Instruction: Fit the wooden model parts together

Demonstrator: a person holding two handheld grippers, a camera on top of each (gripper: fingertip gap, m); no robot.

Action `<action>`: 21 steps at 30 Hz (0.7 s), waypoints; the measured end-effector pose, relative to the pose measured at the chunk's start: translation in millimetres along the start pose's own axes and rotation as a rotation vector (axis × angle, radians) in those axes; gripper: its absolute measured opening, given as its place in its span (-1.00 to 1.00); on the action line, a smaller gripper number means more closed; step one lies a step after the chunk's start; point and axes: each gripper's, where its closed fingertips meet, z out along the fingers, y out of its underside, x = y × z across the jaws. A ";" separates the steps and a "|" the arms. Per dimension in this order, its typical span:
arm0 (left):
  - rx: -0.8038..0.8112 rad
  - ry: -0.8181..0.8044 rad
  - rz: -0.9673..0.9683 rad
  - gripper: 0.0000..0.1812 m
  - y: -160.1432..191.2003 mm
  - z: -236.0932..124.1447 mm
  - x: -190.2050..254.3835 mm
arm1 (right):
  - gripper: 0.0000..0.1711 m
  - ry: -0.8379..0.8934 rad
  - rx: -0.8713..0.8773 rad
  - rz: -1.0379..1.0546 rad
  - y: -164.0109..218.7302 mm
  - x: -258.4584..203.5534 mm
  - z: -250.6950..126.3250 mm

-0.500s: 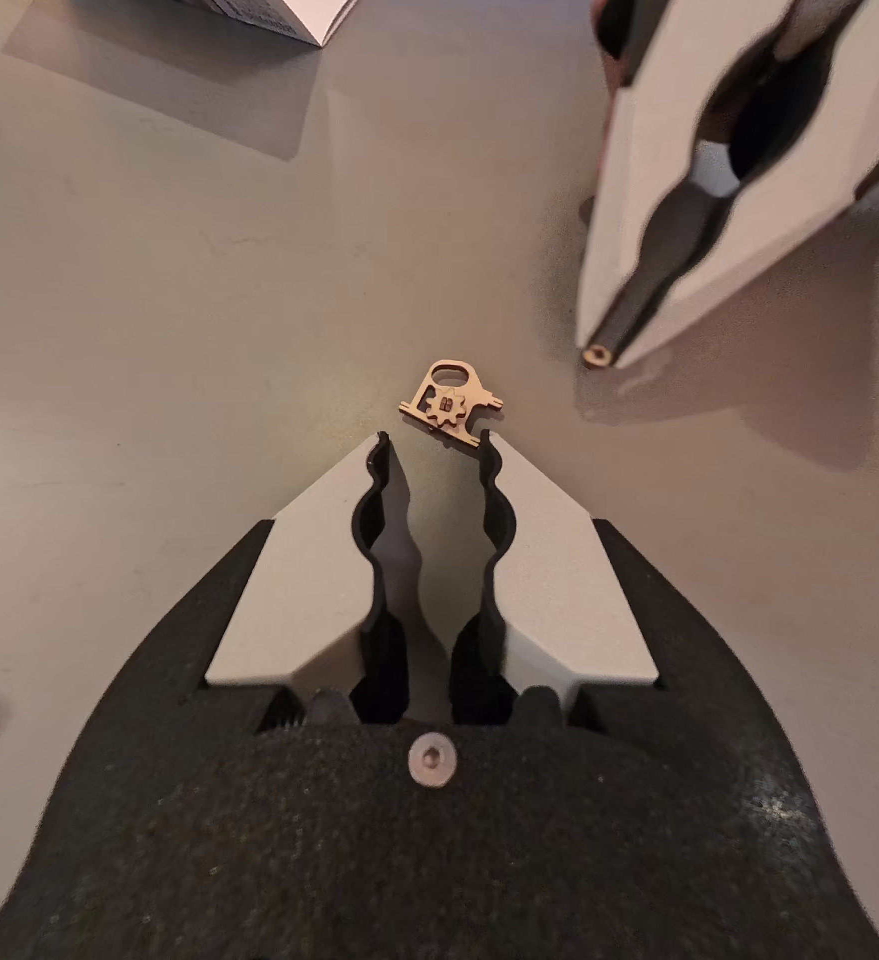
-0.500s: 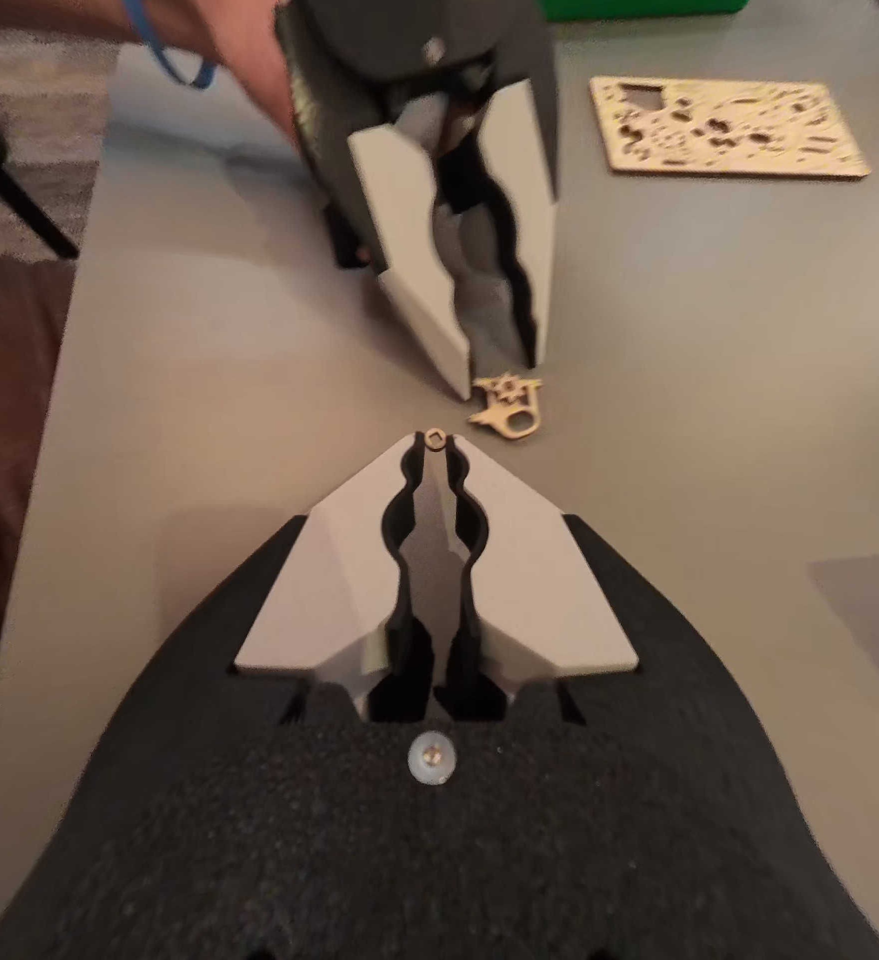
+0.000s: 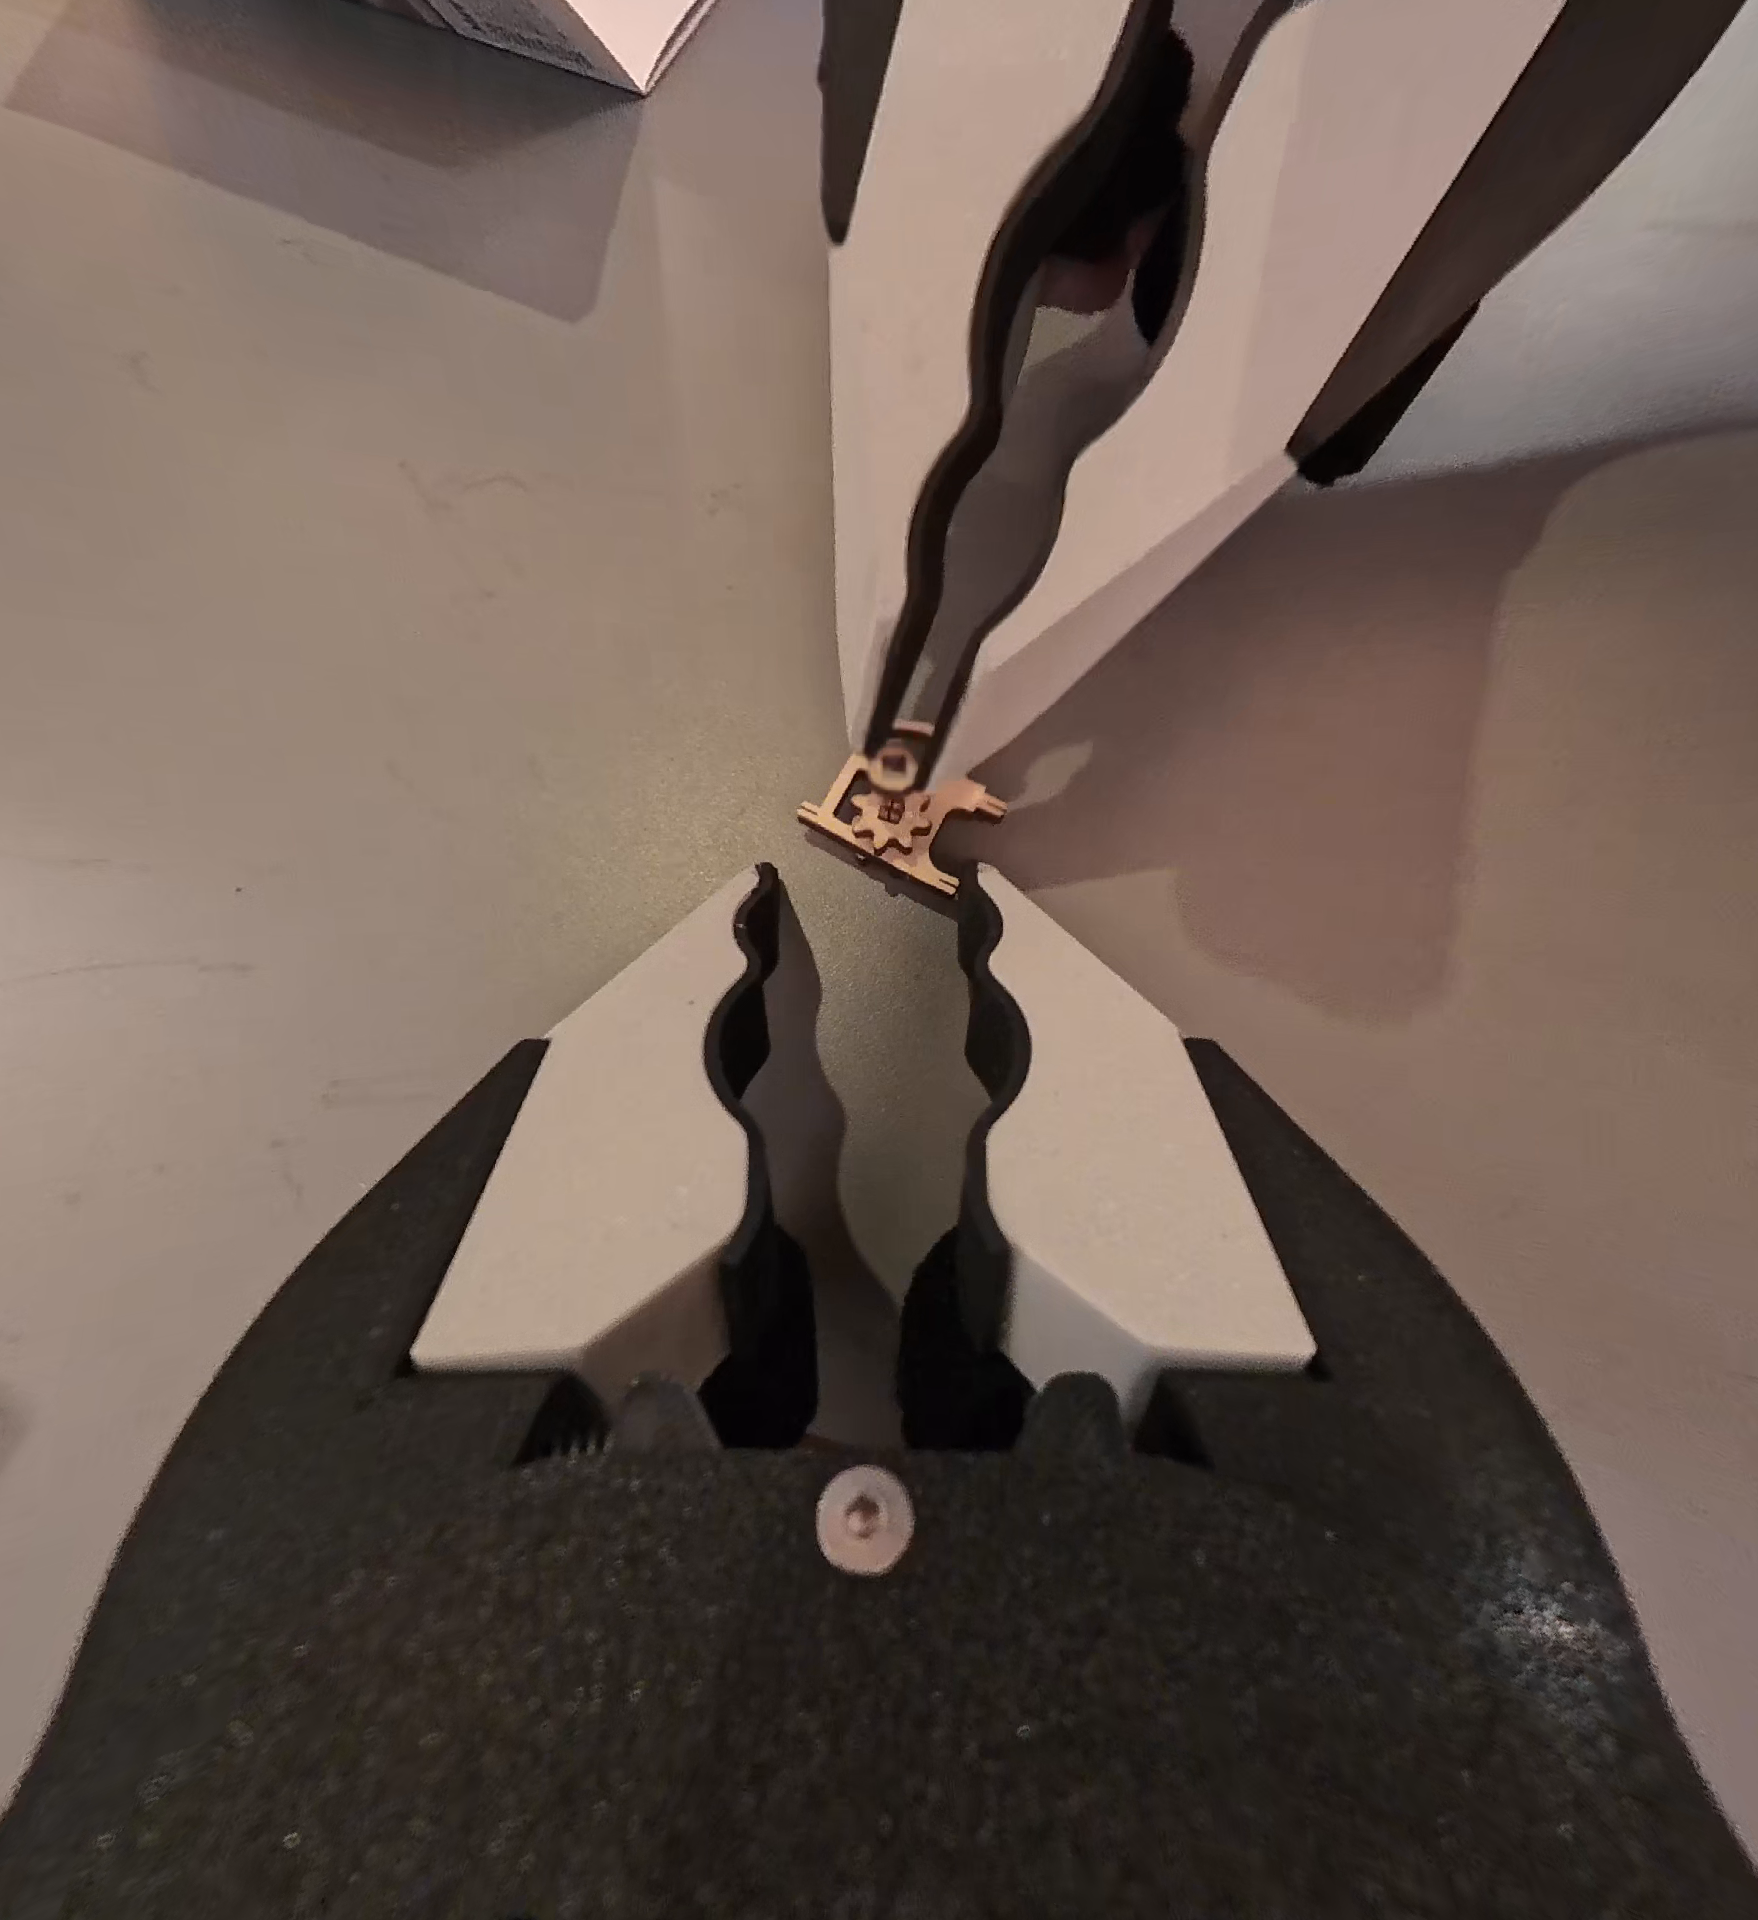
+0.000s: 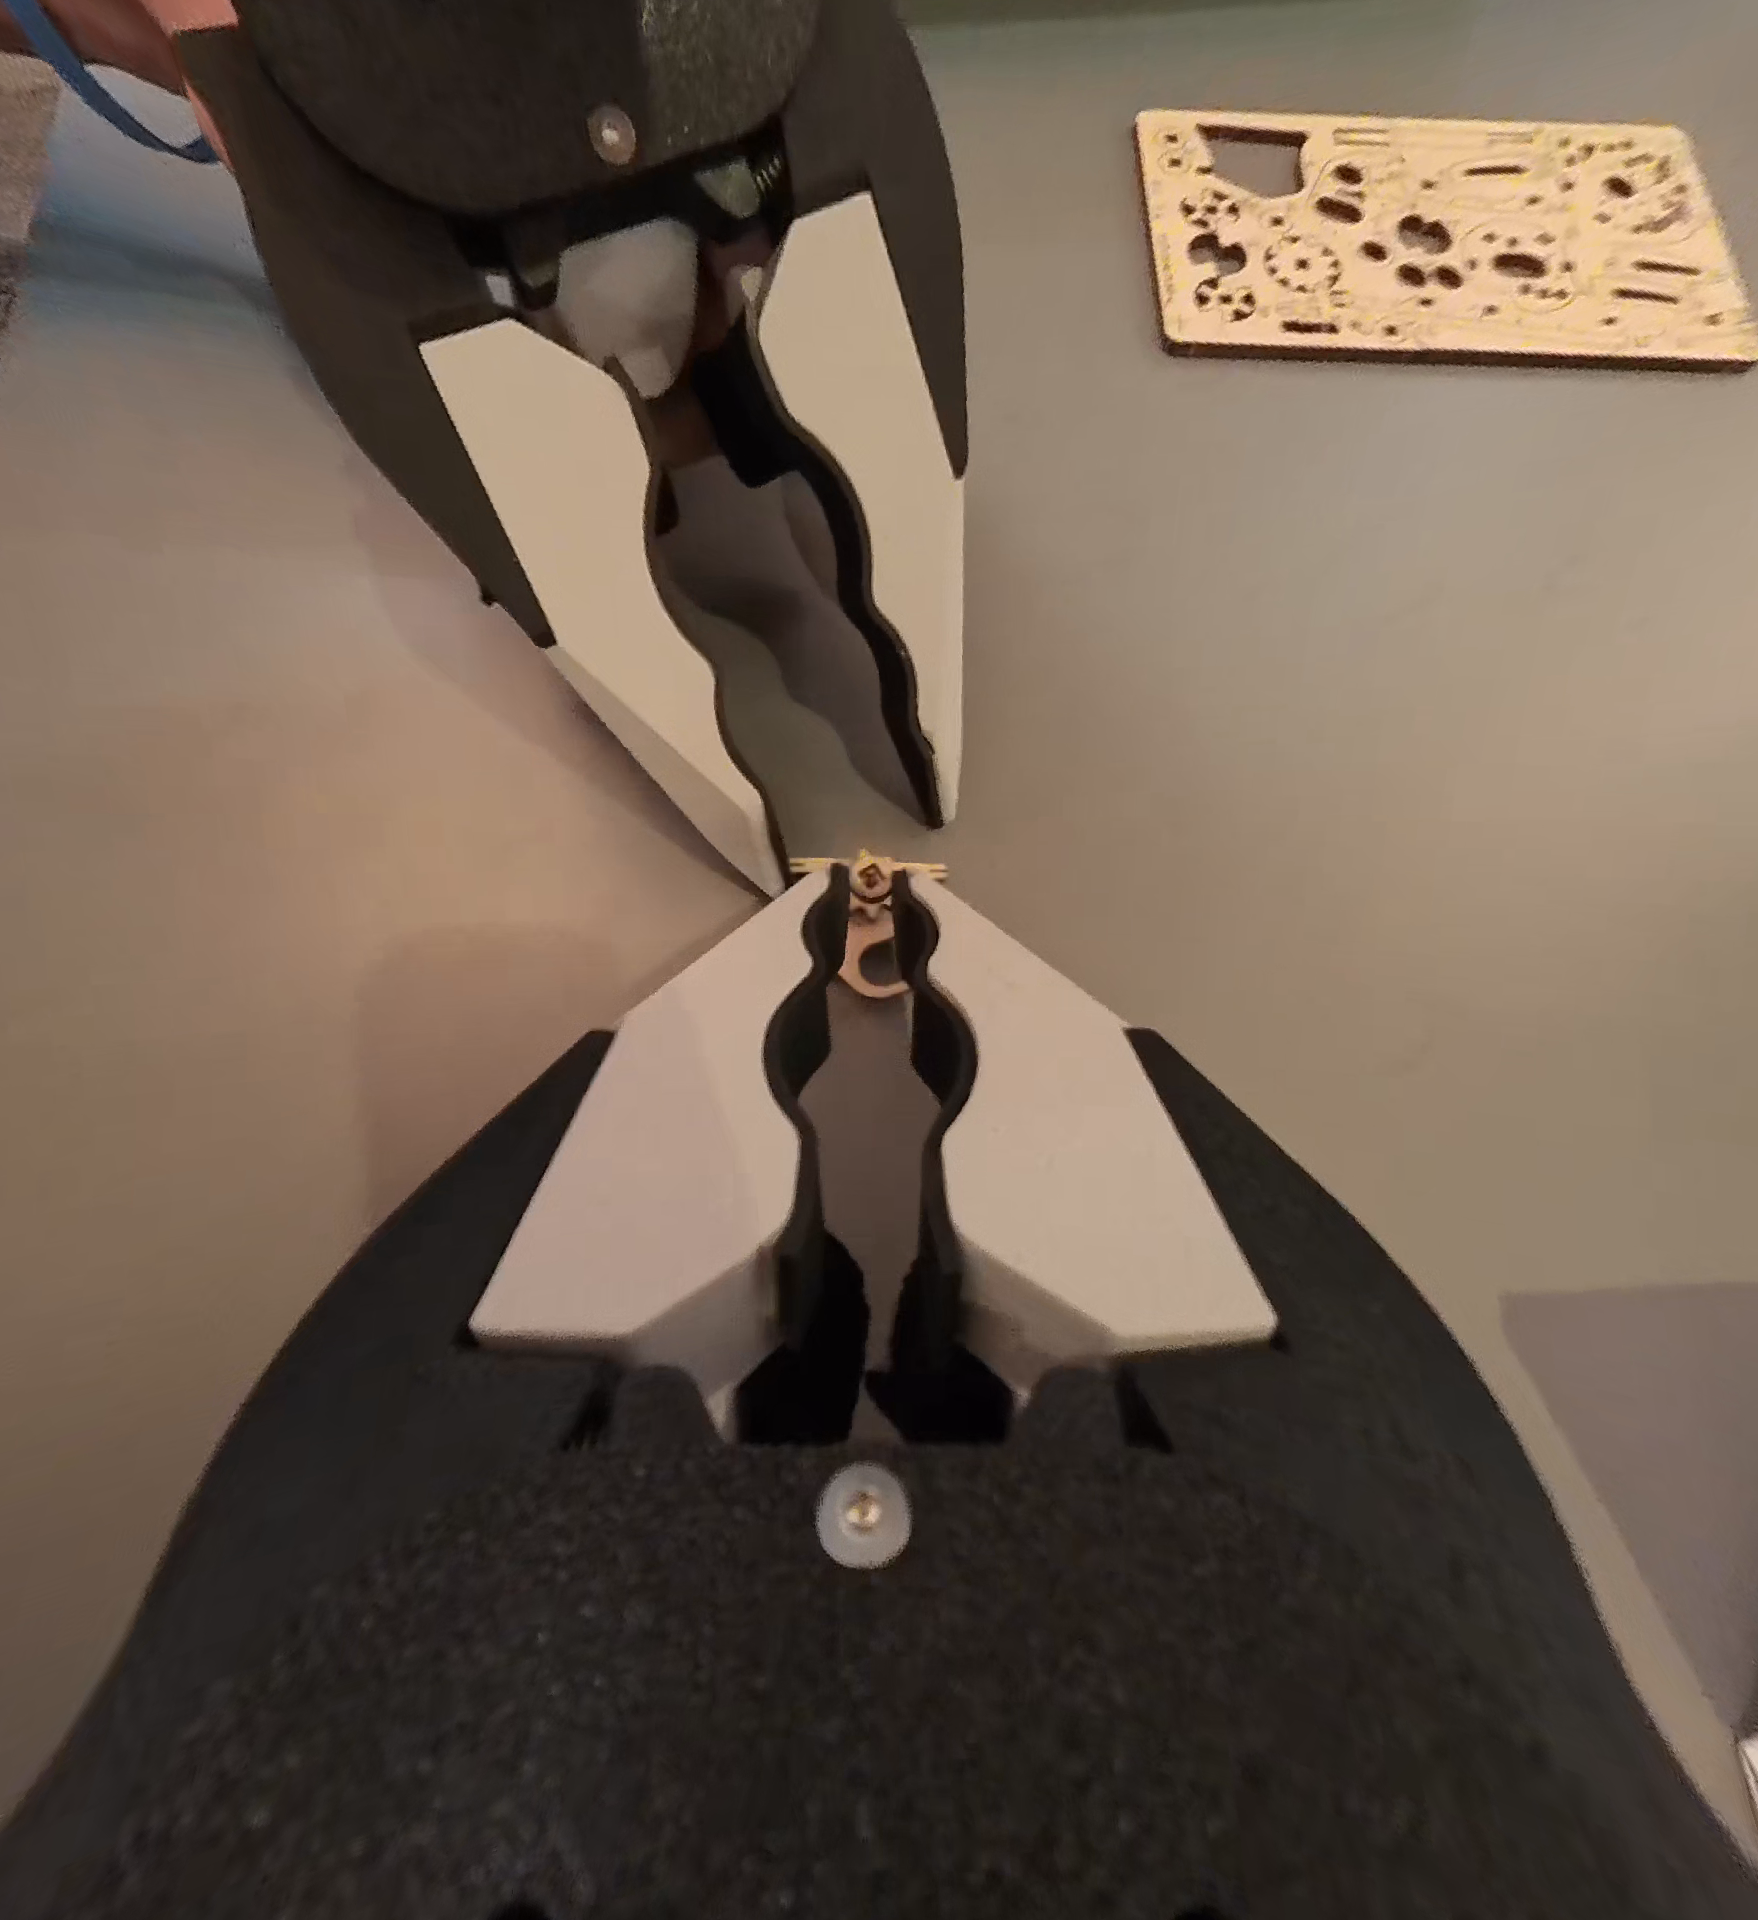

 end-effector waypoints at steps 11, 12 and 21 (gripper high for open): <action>0.000 0.002 0.011 -0.70 0.1 0.0 1.4 | -0.91 0.009 -0.058 0.059 1.0 -1.0 4.9; -0.001 0.005 0.019 -0.74 0.2 -0.1 2.6 | -0.91 0.018 -0.069 0.072 1.2 -0.9 4.7; -0.003 -0.052 0.010 -0.89 0.6 -0.1 6.1 | -0.91 0.010 -0.075 0.119 -3.6 -9.0 -1.1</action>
